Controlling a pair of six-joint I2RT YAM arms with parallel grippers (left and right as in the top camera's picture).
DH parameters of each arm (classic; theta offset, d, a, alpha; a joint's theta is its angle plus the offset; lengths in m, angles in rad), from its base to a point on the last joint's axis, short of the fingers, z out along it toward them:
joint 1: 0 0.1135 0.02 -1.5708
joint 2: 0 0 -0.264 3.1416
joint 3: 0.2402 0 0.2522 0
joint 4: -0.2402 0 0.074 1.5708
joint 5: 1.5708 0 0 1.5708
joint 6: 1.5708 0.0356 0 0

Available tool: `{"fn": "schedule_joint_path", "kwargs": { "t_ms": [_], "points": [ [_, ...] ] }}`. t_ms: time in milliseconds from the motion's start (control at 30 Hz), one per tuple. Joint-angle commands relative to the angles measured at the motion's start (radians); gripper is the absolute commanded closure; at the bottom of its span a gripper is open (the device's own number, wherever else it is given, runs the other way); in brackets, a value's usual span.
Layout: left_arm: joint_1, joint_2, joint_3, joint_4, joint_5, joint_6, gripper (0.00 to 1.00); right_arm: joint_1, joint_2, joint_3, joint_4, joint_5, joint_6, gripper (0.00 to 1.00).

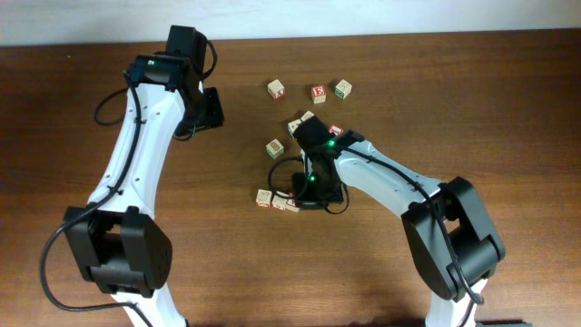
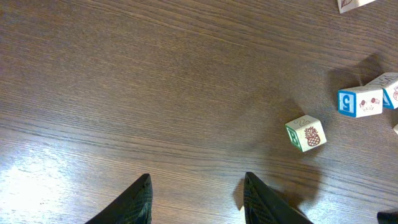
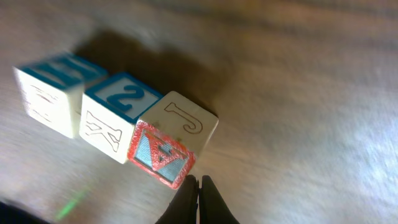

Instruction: Rotate 3 blocks

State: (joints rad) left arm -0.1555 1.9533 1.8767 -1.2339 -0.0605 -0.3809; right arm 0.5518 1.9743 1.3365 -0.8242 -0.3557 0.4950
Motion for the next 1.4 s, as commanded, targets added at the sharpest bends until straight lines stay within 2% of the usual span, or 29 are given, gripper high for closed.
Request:
{"fn": "schedule_joint_path", "kwargs": {
  "t_ms": [0,267,433,533,633,867,1367],
  "points": [
    [0.001,-0.005,0.007,-0.002,-0.007,0.015,0.55,0.005,0.013,-0.003,0.048,-0.038,0.011,0.95],
    [0.000,-0.005,0.006,-0.002,-0.007,0.015,0.55,0.070,0.013,-0.002,0.192,-0.056,-0.091,0.94],
    [0.007,-0.005,0.006,0.036,-0.008,0.016,0.55,0.068,0.013,0.079,0.146,-0.013,-0.175,0.91],
    [0.021,-0.005,0.006,0.070,-0.008,0.016,0.55,0.068,0.013,0.132,0.110,0.107,-0.177,0.91],
    [0.016,-0.005,0.006,0.090,-0.008,0.016,0.50,0.069,0.030,0.133,0.126,0.192,-0.141,0.91],
    [0.011,-0.005,0.006,0.092,-0.007,0.016,0.43,0.070,0.091,0.133,0.135,0.183,-0.116,0.91],
    [0.011,-0.005,0.006,0.089,-0.008,0.016,0.42,0.085,0.092,0.133,0.121,0.158,-0.124,0.91]
  ]
}}
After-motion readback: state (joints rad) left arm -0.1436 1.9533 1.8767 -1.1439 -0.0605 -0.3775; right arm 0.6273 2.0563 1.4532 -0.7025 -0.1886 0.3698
